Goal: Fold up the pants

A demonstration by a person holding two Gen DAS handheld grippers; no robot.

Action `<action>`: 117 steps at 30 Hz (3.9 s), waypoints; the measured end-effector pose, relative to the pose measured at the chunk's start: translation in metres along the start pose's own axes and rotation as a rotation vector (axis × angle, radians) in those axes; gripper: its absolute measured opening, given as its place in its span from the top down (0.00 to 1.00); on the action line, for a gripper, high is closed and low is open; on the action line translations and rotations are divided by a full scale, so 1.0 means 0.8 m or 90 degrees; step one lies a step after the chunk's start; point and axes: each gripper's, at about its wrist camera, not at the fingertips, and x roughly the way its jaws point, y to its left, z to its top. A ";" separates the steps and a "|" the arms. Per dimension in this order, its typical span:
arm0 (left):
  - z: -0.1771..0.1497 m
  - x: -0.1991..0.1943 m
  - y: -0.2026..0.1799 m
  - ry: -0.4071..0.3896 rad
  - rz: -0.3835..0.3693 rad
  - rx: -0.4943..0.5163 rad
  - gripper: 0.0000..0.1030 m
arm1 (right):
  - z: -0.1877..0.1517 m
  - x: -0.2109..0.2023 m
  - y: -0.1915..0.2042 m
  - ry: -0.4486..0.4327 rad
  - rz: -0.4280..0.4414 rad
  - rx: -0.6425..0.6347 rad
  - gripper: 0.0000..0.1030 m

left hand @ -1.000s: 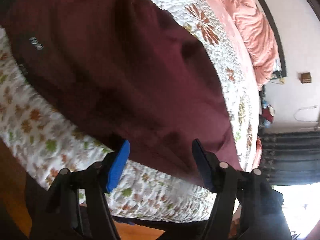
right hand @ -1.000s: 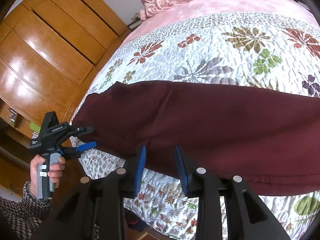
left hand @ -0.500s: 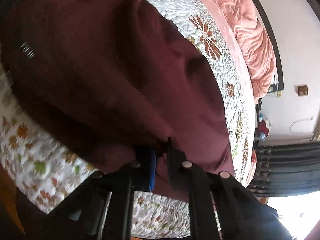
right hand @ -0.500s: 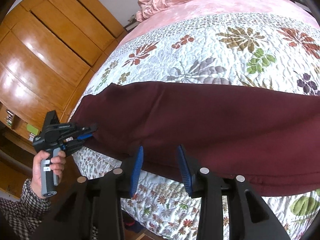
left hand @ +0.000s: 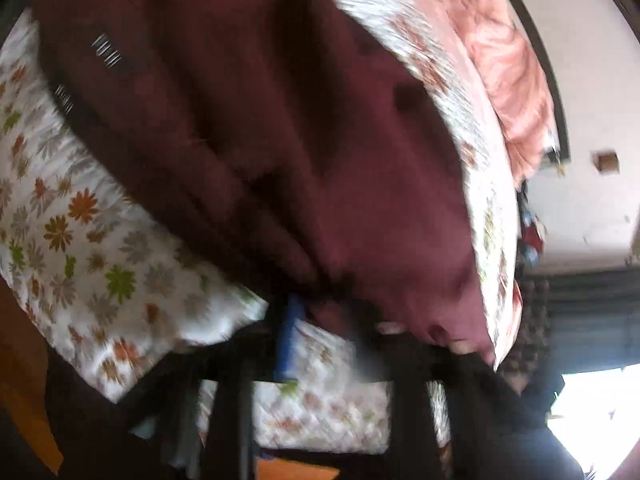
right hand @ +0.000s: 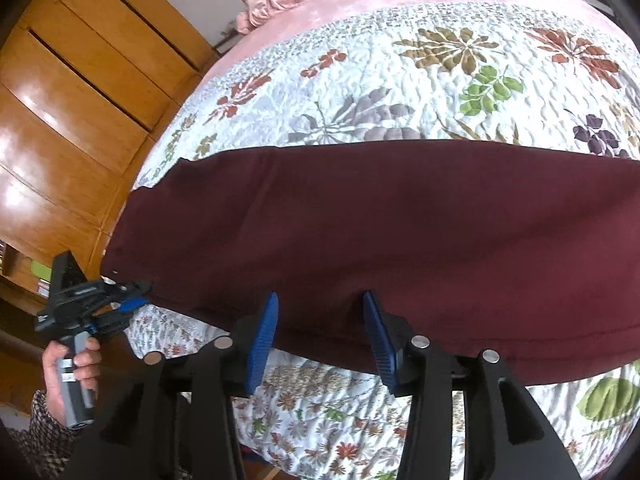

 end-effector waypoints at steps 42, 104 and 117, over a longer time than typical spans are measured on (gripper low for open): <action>-0.142 0.205 -0.242 0.026 0.161 0.511 0.13 | -0.086 -0.167 -0.337 -0.188 0.000 0.464 0.33; 0.042 -0.046 -0.067 -0.213 0.239 0.295 0.07 | 0.055 0.034 0.139 -0.052 -0.112 -0.154 0.82; 0.049 -0.048 -0.037 -0.193 0.223 0.244 0.07 | 0.022 0.031 0.135 0.006 0.000 -0.146 0.34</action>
